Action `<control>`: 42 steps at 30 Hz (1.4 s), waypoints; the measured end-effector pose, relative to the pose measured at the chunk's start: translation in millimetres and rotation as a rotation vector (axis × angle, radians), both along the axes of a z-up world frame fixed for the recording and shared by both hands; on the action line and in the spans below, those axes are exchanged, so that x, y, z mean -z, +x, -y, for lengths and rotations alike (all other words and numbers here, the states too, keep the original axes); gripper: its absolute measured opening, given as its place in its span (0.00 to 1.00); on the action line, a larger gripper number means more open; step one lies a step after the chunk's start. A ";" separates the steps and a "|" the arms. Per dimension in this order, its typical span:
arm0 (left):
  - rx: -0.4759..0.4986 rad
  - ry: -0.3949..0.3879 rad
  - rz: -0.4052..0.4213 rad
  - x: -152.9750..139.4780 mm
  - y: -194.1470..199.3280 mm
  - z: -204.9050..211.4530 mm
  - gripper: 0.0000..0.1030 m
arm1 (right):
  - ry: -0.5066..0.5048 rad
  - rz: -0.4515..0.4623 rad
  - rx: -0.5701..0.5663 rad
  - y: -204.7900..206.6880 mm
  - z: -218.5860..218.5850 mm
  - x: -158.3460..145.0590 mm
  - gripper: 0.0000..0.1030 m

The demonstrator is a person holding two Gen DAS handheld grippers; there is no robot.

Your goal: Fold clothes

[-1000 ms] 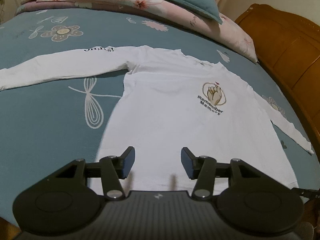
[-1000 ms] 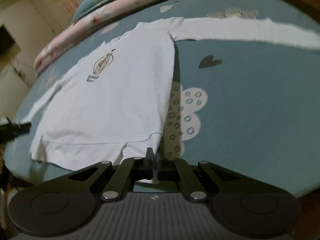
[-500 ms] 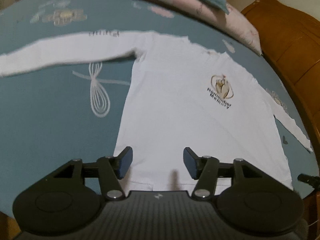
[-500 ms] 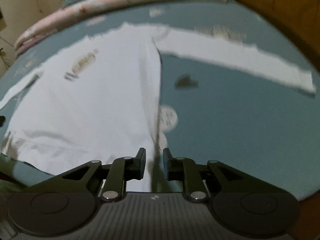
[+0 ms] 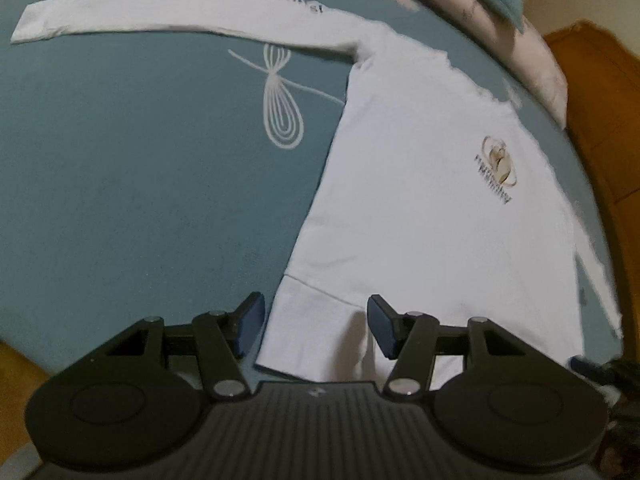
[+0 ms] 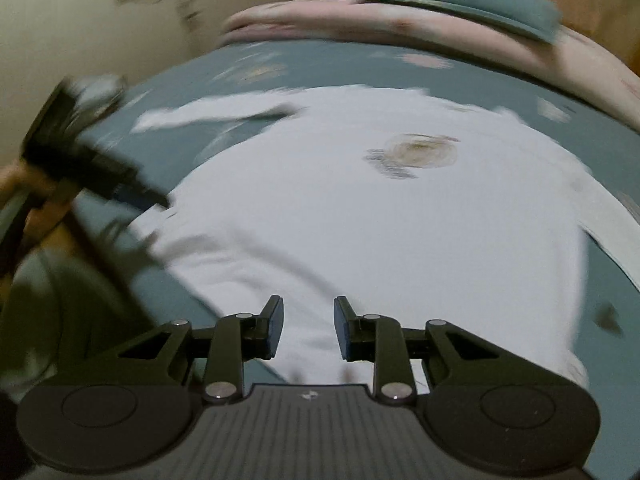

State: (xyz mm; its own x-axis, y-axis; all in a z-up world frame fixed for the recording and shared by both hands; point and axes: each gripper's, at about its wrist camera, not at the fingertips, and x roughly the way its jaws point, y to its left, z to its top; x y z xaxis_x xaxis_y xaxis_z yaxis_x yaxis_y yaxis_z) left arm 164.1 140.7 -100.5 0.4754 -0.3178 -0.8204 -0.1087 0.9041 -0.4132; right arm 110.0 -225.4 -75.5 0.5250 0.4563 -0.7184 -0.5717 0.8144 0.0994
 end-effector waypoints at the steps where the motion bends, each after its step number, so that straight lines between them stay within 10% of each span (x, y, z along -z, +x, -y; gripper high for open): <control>1: 0.004 -0.018 -0.002 0.5 -1.9 -1.1 0.54 | -0.017 0.001 -0.032 0.8 -9.7 3.2 0.30; 10: 0.017 -0.144 -0.020 8.8 -13.5 -16.2 0.48 | 0.002 0.003 -0.144 -3.0 -50.3 8.9 0.30; 13: 0.015 -0.140 -0.031 10.1 -15.1 -19.8 0.08 | -0.030 0.018 -0.159 -4.8 -58.9 11.3 0.30; 38: 0.048 -0.173 0.094 -39.6 -13.9 -28.4 0.04 | -0.579 0.401 -0.353 -45.0 -111.1 56.1 0.34; 42: 0.042 -0.158 0.103 -41.1 -15.4 -29.0 0.04 | -0.614 0.381 -0.375 -43.2 -114.1 58.3 0.01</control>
State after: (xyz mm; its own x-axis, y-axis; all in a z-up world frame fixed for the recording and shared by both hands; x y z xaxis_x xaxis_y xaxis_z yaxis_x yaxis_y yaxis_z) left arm 148.8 169.7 -59.4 0.5378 -0.4597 -0.7067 -0.0224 0.8302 -0.5570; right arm 66.8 -111.3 -133.8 0.6745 0.2326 -0.7006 -0.7216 0.4082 -0.5592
